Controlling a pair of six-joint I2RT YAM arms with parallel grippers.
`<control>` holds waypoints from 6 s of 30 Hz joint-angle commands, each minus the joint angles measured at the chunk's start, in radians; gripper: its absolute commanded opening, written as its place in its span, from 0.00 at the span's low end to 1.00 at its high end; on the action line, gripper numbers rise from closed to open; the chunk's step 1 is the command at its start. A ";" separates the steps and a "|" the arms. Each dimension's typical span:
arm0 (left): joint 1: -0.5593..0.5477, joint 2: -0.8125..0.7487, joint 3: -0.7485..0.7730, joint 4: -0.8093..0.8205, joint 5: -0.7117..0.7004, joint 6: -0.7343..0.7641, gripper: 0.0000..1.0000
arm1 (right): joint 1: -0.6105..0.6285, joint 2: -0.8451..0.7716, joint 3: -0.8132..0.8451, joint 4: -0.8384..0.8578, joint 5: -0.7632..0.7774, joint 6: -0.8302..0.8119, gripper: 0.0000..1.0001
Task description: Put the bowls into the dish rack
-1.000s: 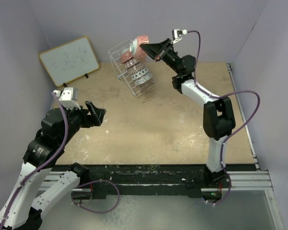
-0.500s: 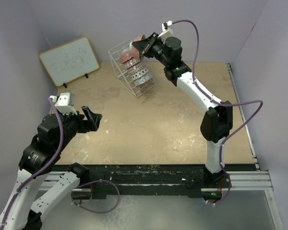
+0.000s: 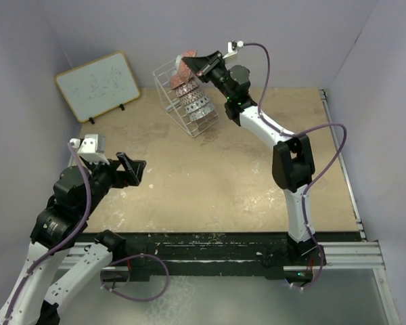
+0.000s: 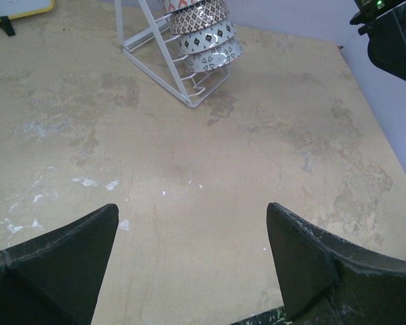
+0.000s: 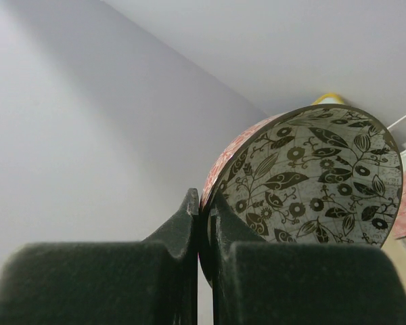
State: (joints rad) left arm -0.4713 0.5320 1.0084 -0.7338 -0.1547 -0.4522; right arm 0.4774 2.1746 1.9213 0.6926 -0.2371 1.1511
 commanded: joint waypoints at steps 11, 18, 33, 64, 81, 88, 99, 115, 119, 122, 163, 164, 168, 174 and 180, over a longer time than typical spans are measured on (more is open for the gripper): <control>0.005 0.162 -0.284 0.874 0.227 0.021 0.97 | 0.056 -0.344 -0.331 0.630 -0.084 0.525 0.00; 0.005 0.194 -0.401 1.024 0.249 -0.074 0.97 | 0.065 -0.428 -0.573 0.808 -0.066 0.666 0.00; 0.005 0.363 -0.444 1.293 0.300 -0.112 0.99 | 0.208 -0.466 -0.788 0.895 -0.075 0.780 0.00; 0.005 0.382 -0.381 1.296 0.123 -0.052 0.99 | 0.268 -0.481 -0.963 0.931 -0.042 0.814 0.00; 0.005 0.313 -0.364 1.185 0.145 -0.014 0.99 | 0.259 -0.427 -0.904 1.009 -0.059 0.820 0.00; 0.005 0.111 -0.400 0.946 0.124 -0.021 0.99 | 0.195 -0.333 -0.688 0.942 -0.019 0.751 0.00; 0.005 -0.178 -0.252 0.482 0.080 0.018 0.99 | 0.097 -0.109 -0.276 0.668 0.042 0.573 0.00; 0.005 -0.305 -0.126 0.232 0.042 0.090 0.99 | 0.078 0.337 0.360 0.438 0.232 0.437 0.00; 0.005 -0.313 -0.120 0.218 0.039 0.106 0.99 | 0.078 0.356 0.360 0.419 0.267 0.428 0.00; 0.005 -0.312 -0.119 0.213 0.041 0.113 0.99 | 0.078 0.373 0.370 0.405 0.284 0.420 0.00; 0.005 -0.336 -0.094 0.167 0.034 0.159 0.99 | 0.032 0.582 0.644 0.228 0.406 0.398 0.00; 0.005 -0.334 -0.097 0.171 0.036 0.159 0.99 | 0.031 0.585 0.647 0.223 0.407 0.396 0.00; 0.005 -0.331 -0.099 0.178 0.037 0.161 0.99 | 0.031 0.597 0.662 0.203 0.412 0.395 0.00; 0.005 -0.334 -0.099 0.178 0.029 0.165 0.99 | 0.029 0.629 0.699 0.174 0.427 0.394 0.00; 0.005 -0.334 -0.100 0.176 0.030 0.168 0.99 | 0.028 0.652 0.708 0.162 0.435 0.394 0.00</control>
State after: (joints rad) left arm -0.4713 0.1997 0.8902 -0.5930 -0.1131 -0.3088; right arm 0.5262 2.8250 2.5900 0.8509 0.1444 1.5707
